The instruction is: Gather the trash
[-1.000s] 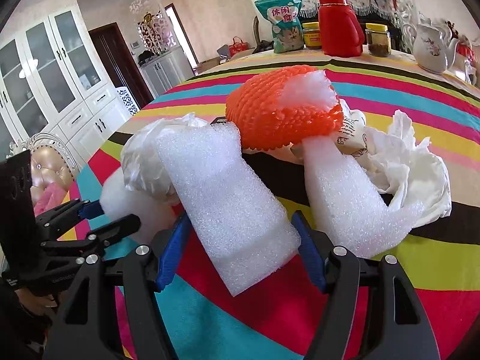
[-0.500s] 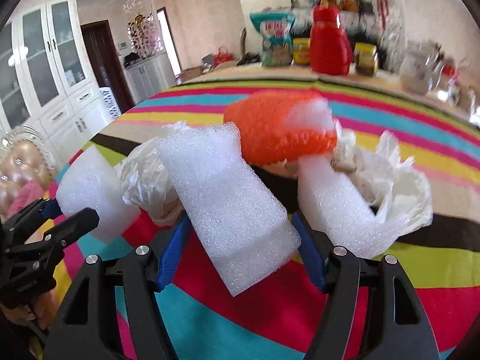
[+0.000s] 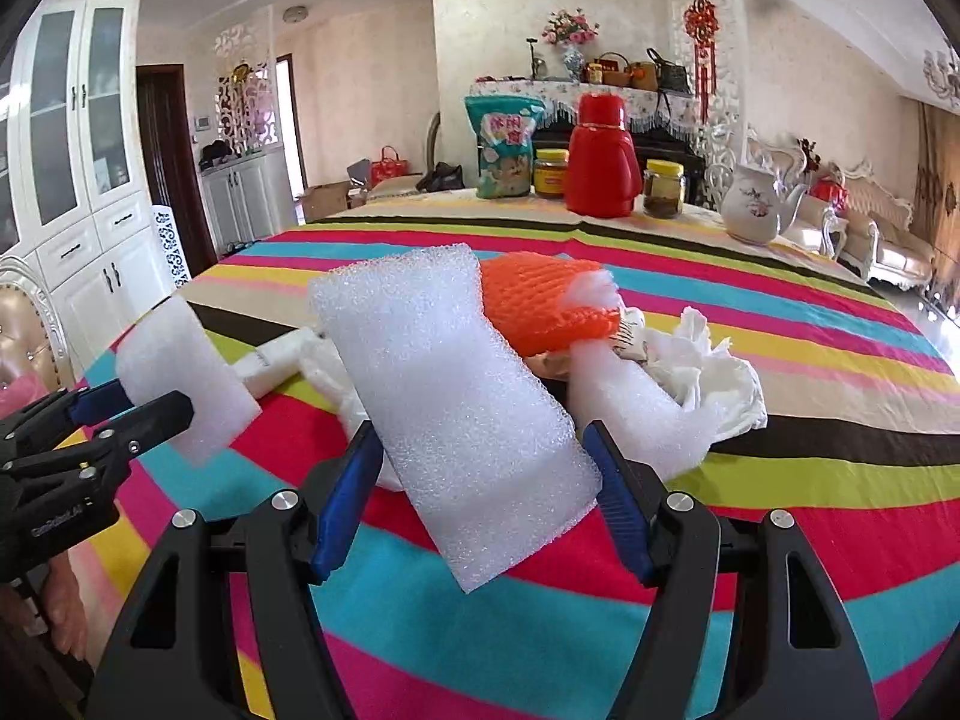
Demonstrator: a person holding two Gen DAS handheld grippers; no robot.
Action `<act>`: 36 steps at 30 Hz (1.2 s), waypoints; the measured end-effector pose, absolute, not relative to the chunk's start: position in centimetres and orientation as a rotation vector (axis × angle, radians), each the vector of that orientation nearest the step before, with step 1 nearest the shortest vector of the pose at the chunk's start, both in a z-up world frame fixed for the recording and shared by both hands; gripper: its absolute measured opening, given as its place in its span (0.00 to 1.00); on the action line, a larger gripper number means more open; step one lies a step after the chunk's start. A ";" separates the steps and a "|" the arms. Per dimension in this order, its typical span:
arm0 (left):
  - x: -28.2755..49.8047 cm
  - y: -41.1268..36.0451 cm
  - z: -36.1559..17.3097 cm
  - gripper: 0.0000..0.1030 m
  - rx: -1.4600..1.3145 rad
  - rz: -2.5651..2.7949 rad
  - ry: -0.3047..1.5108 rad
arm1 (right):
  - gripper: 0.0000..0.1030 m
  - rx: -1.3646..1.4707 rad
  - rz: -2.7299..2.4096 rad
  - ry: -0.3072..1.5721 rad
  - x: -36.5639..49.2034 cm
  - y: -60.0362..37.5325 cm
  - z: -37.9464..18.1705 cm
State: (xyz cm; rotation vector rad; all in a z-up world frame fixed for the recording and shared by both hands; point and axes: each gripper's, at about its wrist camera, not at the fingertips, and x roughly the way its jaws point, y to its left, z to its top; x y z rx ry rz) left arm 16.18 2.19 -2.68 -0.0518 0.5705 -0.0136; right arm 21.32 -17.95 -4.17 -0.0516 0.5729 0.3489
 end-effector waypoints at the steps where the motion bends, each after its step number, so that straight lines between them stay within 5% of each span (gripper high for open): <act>1: 15.7 2.3 -2.6 0.55 -0.049 -0.010 0.565 | 0.64 -0.056 0.352 0.560 20.6 -17.7 -3.8; 13: 8.6 6.8 -0.8 0.56 -0.068 0.087 0.488 | 0.64 -0.119 0.413 0.442 14.4 -11.4 -0.7; 36: -8.2 27.3 -0.6 0.56 -0.177 0.494 0.431 | 0.64 -0.210 0.864 0.441 8.2 11.2 -1.1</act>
